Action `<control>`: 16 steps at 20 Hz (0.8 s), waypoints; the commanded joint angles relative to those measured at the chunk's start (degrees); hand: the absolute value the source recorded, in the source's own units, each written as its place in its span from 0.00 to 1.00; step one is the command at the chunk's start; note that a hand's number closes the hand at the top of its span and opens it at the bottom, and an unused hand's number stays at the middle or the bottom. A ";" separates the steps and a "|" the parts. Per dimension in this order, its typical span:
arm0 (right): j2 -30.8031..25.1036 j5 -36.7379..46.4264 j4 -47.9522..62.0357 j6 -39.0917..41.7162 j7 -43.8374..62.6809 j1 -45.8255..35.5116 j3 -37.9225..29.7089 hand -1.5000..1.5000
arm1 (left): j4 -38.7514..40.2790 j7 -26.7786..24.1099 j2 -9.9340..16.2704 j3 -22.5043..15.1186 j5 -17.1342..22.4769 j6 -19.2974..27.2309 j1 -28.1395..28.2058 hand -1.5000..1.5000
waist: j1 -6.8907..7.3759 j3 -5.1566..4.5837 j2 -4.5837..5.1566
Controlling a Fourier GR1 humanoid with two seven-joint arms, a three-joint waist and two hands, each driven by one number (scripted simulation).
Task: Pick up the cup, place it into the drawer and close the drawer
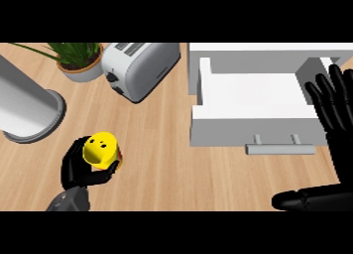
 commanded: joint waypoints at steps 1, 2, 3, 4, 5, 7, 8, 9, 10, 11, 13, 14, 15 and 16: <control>1.07 1.30 -0.16 -1.45 0.17 -0.77 0.96 0.00 | -0.45 -2.11 1.95 -1.21 -0.99 -3.99 -0.33 1.00 | 0.12 -0.05 0.02; 0.44 0.43 -1.35 -0.49 -0.21 1.21 0.08 0.00 | 0.87 -2.30 2.79 -1.72 -1.42 -6.70 -0.89 1.00 | -0.09 -0.06 0.05; 0.13 -1.57 -1.41 1.95 -1.91 3.59 0.03 0.00 | 1.70 -5.55 3.27 -1.14 -1.49 -7.00 -0.62 1.00 | -0.24 -0.07 0.09; -0.49 -0.28 -0.01 0.38 0.41 0.23 -0.50 0.00 | -0.45 -2.72 3.42 -1.62 -1.46 -5.54 -0.42 1.00 | 0.11 -0.05 0.03; 0.39 -0.52 -1.59 -0.68 1.30 -0.02 0.04 0.00 | -0.88 -4.10 2.02 -1.01 -1.02 -3.37 -1.78 1.00 | 0.03 -0.06 0.02; -0.56 -1.59 -3.67 -2.13 6.91 -3.39 -0.06 0.00 | -1.25 -5.29 2.85 -1.77 -1.92 -4.83 -0.85 1.00 | 0.06 -0.08 -0.01; -0.19 -0.02 0.27 0.47 -0.24 0.55 -0.16 0.00 | -1.27 -5.88 1.07 -1.79 -1.83 -3.38 -1.42 1.00 | 0.03 -0.05 0.04; 0.72 0.55 -1.17 -1.03 0.93 -0.11 0.65 0.00 | -4.38 -4.75 1.04 -2.11 -1.80 -2.08 -2.10 1.00 | 0.17 -0.04 -0.05; 0.27 0.89 0.38 -0.57 -0.90 0.13 -0.42 0.00 | -9.30 -1.12 0.89 -2.82 -0.63 -3.83 -0.86 1.00 | 0.66 0.03 -0.21; -0.90 -1.27 -0.73 0.07 0.79 -0.34 -1.85 0.00 | -11.04 -0.14 2.29 -2.96 -0.20 -5.68 -0.32 1.00 | 0.62 0.02 -0.23; -0.89 -0.29 0.47 -1.35 3.39 -2.45 -1.36 0.00 | -15.82 2.60 -0.58 -5.09 -0.24 -4.32 -0.23 1.00 | 0.85 0.02 -0.24; 1.68 1.73 -1.67 -0.58 -0.64 3.58 1.92 0.00 | -17.74 0.85 0.99 -5.62 -0.51 -6.66 3.44 1.00 | 0.65 0.02 -0.24; 0.92 1.78 0.36 0.13 -1.84 2.29 1.24 0.00 | -22.39 6.63 -0.47 -7.52 -0.44 -4.68 1.93 1.00 | 1.06 0.09 -0.38; 0.40 1.66 2.31 -0.05 -2.47 1.15 -0.26 0.00 | -25.33 5.79 0.26 -8.45 -1.47 -4.13 4.54 1.00 | 0.99 0.06 -0.26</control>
